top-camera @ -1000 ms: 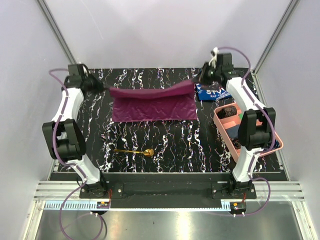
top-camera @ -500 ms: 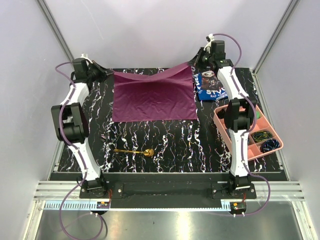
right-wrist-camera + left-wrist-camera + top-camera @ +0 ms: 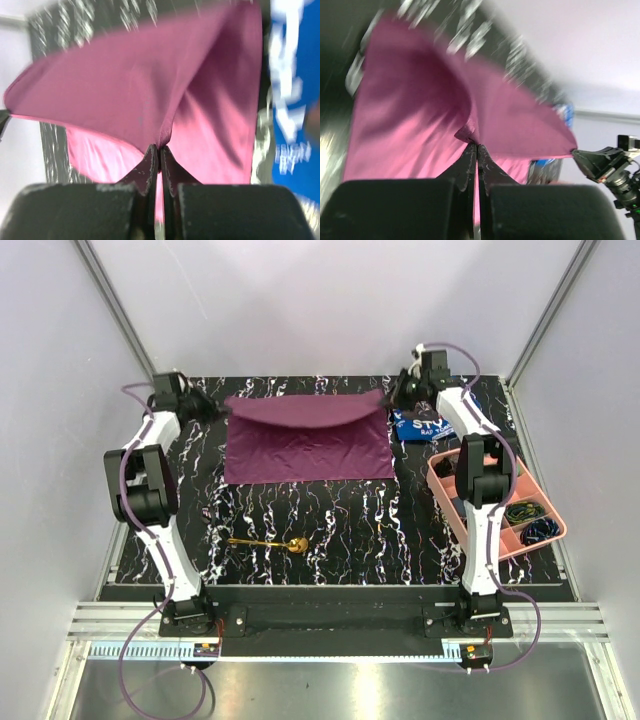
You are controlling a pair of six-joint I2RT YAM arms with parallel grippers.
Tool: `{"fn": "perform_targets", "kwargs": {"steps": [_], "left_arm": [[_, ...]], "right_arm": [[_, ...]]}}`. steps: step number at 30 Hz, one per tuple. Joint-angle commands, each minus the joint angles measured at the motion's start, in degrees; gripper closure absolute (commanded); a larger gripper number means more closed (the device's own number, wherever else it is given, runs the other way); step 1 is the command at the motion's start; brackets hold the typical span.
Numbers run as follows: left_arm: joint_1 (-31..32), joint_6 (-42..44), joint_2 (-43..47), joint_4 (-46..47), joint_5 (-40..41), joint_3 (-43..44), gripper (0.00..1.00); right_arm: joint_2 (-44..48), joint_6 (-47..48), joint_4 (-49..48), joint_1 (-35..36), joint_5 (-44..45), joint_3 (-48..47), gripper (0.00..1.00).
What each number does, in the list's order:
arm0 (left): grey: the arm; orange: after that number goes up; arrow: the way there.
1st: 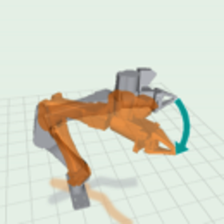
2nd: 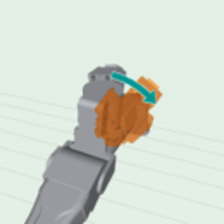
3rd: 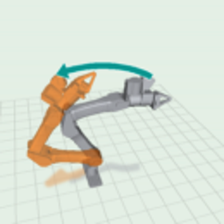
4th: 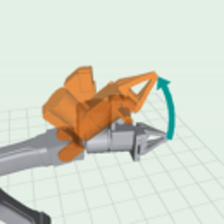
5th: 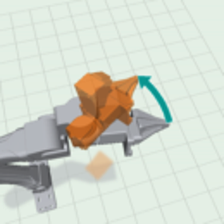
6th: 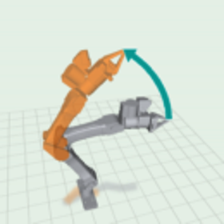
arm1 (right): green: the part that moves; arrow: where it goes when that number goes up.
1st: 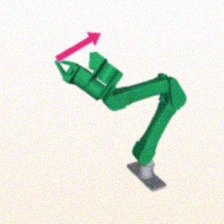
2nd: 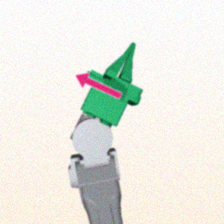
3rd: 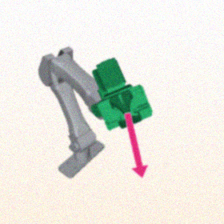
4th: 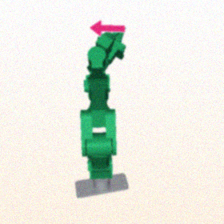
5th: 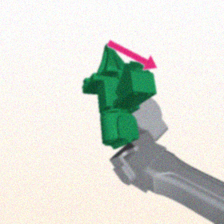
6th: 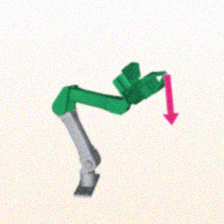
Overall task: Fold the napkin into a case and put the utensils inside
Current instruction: Fold and flatten the napkin at the center of the board.
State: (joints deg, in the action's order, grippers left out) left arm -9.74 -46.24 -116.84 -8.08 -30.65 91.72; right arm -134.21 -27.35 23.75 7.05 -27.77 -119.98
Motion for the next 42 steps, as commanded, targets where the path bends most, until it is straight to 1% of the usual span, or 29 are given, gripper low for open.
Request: {"fn": "perform_targets", "kwargs": {"steps": [1,2,5,8,12,15,18,24,26,42], "left_arm": [[-0.28,4.93,7.76,-12.56,2.43,-7.77,1.00],[-0.20,5.89,8.63,-12.84,2.96,-11.27,1.00],[-0.19,8.26,11.71,-13.98,5.16,-16.64,1.00],[-0.20,9.67,13.04,-14.78,5.96,-19.99,1.00],[-0.19,10.73,14.00,-15.74,7.09,-22.46,1.00],[-0.28,11.52,14.44,-16.27,8.59,-23.08,1.00],[-0.28,12.66,14.70,-17.14,8.24,-22.99,1.00],[-0.28,14.07,17.25,-18.73,10.26,-23.87,1.00],[-0.37,14.33,17.61,-18.91,10.70,-24.66,1.00],[-0.28,15.30,15.50,-19.34,12.37,-27.38,1.00]], "right_arm": [[10.97,-2.35,-3.44,-0.11,-4.39,13.94,0.98],[11.95,-2.35,-4.31,-0.11,-4.75,16.08,0.98],[14.68,-1.65,-5.11,-0.11,-4.93,22.85,0.98],[16.43,-1.56,-6.17,-0.11,-5.71,28.13,0.98],[19.25,-1.83,-8.45,-0.02,-6.07,35.06,0.98],[20.74,-1.12,-8.72,-0.02,-5.01,37.44,0.98],[21.01,-0.86,-8.63,-0.02,-5.72,38.85,0.98],[23.12,0.02,-9.07,-0.02,-3.87,42.19,0.99],[22.86,0.11,-9.16,-0.02,-4.48,42.73,0.99],[22.42,0.55,-9.42,-0.02,-2.55,46.33,0.99]]}}
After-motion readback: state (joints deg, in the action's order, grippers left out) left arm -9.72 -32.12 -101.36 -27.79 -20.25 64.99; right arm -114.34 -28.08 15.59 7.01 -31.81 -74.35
